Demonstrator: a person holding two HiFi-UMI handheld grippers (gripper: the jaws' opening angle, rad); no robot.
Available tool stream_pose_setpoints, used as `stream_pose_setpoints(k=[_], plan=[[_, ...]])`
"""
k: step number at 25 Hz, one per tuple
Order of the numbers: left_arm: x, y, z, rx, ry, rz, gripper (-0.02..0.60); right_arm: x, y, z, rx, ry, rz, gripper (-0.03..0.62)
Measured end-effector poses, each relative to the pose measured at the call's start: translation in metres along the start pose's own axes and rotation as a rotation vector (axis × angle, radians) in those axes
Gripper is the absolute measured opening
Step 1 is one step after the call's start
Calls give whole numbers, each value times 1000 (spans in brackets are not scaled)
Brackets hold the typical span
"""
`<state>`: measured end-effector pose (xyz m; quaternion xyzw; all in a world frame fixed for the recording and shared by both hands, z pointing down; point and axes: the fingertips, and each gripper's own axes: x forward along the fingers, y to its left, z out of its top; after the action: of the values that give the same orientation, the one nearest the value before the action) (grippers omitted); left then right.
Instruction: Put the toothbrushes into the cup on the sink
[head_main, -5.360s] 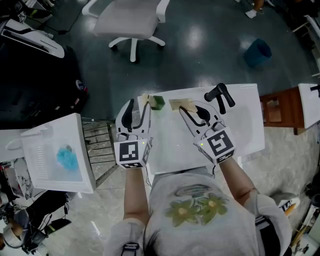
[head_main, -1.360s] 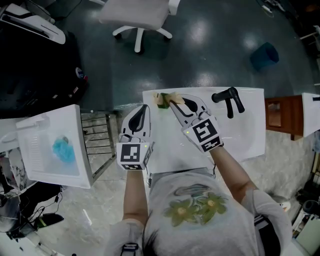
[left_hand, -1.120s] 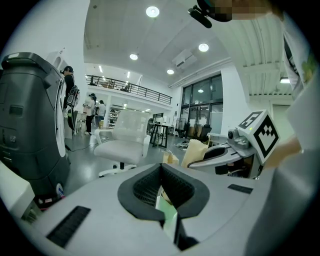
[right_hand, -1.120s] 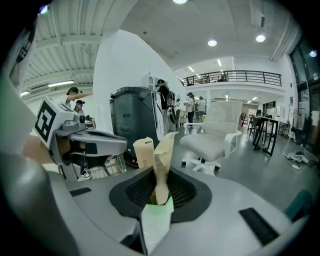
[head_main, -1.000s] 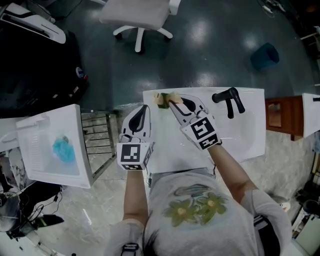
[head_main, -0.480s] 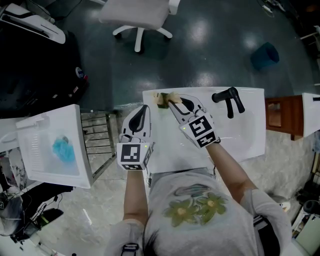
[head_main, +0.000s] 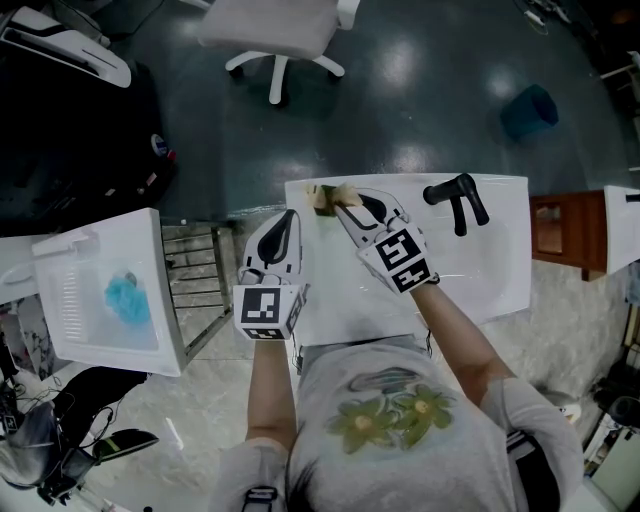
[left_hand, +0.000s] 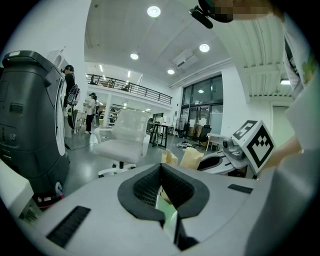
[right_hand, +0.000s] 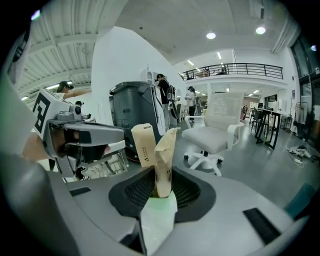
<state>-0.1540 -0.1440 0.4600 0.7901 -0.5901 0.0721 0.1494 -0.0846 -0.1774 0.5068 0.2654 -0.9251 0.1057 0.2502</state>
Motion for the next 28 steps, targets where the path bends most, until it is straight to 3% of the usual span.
stream_pose_setpoints(k=[10,21,28], plan=[[-1,-2,2,7,-5,-4,18,-5,3,4,23,-12,9,141],[-8,-7,10,30,-25,-5,18,-33,0,38,52,-118,-30,158],[-16,-15,17,43,-42,-14,18,-58,1,62,86,-237,-54,156]])
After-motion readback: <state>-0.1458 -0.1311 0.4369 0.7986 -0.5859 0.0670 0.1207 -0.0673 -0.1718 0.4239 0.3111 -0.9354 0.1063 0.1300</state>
